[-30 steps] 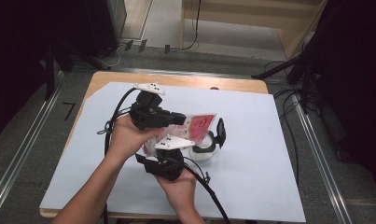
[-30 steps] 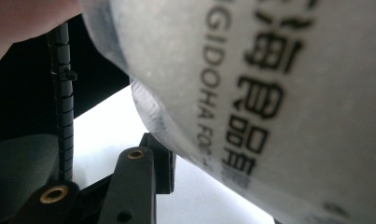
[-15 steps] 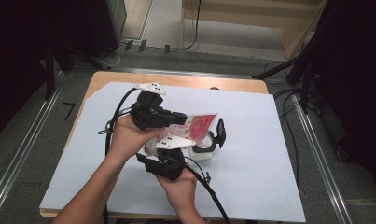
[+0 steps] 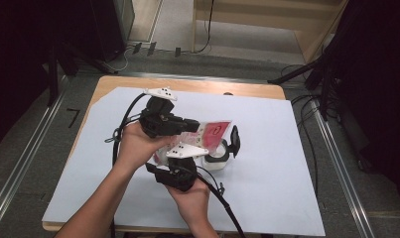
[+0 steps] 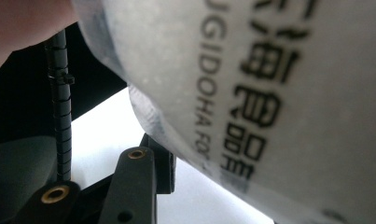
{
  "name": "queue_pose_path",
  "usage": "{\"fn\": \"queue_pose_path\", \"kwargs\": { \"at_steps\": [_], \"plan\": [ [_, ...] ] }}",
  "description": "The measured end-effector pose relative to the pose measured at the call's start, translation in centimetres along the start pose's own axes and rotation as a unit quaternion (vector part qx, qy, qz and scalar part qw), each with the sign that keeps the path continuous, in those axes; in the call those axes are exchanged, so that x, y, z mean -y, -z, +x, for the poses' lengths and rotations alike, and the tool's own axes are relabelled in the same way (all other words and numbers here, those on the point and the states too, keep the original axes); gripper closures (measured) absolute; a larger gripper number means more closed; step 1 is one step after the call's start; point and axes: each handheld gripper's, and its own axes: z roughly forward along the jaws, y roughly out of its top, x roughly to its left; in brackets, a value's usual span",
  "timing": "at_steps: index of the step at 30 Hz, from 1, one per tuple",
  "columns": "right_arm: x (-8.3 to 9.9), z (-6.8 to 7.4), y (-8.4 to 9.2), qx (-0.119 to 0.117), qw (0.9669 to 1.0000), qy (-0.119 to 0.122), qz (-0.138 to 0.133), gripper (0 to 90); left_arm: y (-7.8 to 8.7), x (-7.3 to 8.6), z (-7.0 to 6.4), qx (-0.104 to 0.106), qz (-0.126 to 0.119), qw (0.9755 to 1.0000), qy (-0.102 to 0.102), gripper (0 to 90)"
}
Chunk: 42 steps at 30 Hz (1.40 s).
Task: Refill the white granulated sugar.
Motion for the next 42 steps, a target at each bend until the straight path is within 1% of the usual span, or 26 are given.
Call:
{"fn": "queue_pose_path", "kwargs": {
  "at_steps": [5,15,18,20,22,33,42],
  "plan": [
    [0.0,-0.03,-0.01,0.0,1.0,0.003,-0.001,63.2,-0.04,-0.01,-0.05,-0.002,0.0,1.0,-0.001,85.4],
    [-0.08,-0.06,0.04,-0.002,1.0,-0.004,0.002,63.6,-0.16,-0.09,0.01,-0.003,0.0,1.0,-0.002,85.4],
    [-0.1,-0.09,0.15,0.0,1.0,-0.005,0.001,63.6,-0.25,-0.17,-0.09,0.0,-0.002,1.0,-0.003,85.4],
    [-0.08,-0.12,0.18,0.0,1.0,-0.005,-0.002,63.6,-0.24,-0.24,-0.21,-0.005,0.003,1.0,-0.006,85.4],
    [-0.03,-0.15,0.21,0.0,1.0,-0.006,-0.004,63.7,-0.39,-0.22,-0.25,-0.001,0.001,1.0,-0.007,85.4],
    [0.12,-0.03,0.28,0.004,0.9999,-0.009,-0.013,63.2,-0.51,-0.35,-0.58,-0.001,0.003,0.9999,-0.013,85.4],
    [0.11,0.02,0.29,0.0,0.9999,-0.008,-0.013,63.5,-0.49,-0.36,-0.61,-0.002,0.004,0.9999,-0.013,85.4]
  ]
}}
